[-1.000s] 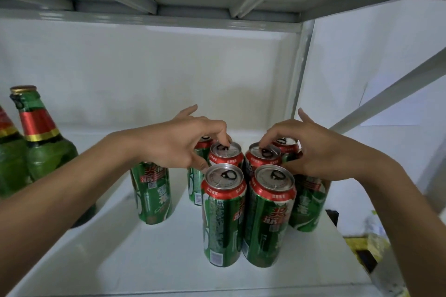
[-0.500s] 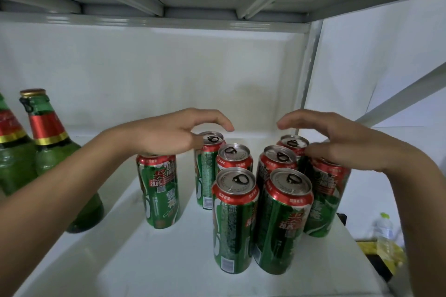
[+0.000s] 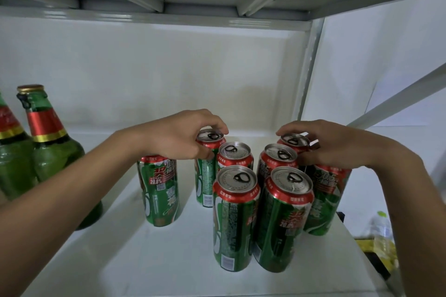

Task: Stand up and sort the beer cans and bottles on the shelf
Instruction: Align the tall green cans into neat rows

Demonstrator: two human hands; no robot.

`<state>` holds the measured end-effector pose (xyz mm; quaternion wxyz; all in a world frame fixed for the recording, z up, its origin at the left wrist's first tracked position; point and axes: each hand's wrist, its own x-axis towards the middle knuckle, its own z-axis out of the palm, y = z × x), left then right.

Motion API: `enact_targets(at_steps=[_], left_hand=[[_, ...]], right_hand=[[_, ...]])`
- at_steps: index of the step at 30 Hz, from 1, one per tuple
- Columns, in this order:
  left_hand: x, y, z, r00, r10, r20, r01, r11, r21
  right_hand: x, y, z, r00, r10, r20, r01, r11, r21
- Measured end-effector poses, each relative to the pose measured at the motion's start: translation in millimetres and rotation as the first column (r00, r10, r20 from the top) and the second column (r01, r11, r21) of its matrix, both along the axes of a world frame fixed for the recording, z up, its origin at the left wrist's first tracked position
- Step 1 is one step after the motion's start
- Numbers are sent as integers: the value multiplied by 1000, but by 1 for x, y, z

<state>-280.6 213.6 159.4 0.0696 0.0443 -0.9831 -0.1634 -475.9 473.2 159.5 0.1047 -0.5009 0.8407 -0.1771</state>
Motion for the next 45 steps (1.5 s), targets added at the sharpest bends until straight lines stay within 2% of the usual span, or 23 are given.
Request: enact_targets(at_steps=[8, 12, 15, 24, 27, 31, 34, 37, 40, 43, 45], left_hand=[[12, 0, -5, 994, 58, -88, -53, 996, 65], [14, 1, -5, 994, 67, -80, -71, 997, -44], [22, -2, -5, 995, 84, -50, -87, 994, -61], [43, -5, -9, 999, 32, -40, -36, 995, -97], [48, -6, -9, 1000, -19, 1, 19, 998, -52], [52, -2, -10, 997, -71, -44, 71, 997, 11], [56, -3, -11, 995, -62, -76, 61, 998, -7], [73, -4, -16, 977, -5, -213, 11, 1000, 26], [94, -8, -43, 922, 127, -367, -57, 979, 196], [100, -8, -80, 874, 258, -411, -48, 889, 456], [96, -5, -96, 834, 312, -454, -26, 845, 534]], right_hand=[[3, 3, -6, 999, -26, -35, 24, 999, -41], [4, 2, -5, 998, -21, -54, 19, 999, -49], [4, 2, -7, 999, -24, -47, 21, 998, -60], [2, 4, -16, 998, -27, -56, 22, 995, -96], [3, 5, -17, 999, -27, -45, 22, 994, -104], [6, 4, -17, 998, -43, -48, 37, 993, -112], [12, 6, -19, 996, -88, -20, 85, 986, -142], [23, 16, -26, 986, -149, 78, 167, 916, -365], [40, 30, -48, 960, -209, 188, 280, 761, -585], [54, 40, -78, 908, -249, 338, 415, 653, -633], [62, 41, -94, 863, -230, 449, 488, 610, -625]])
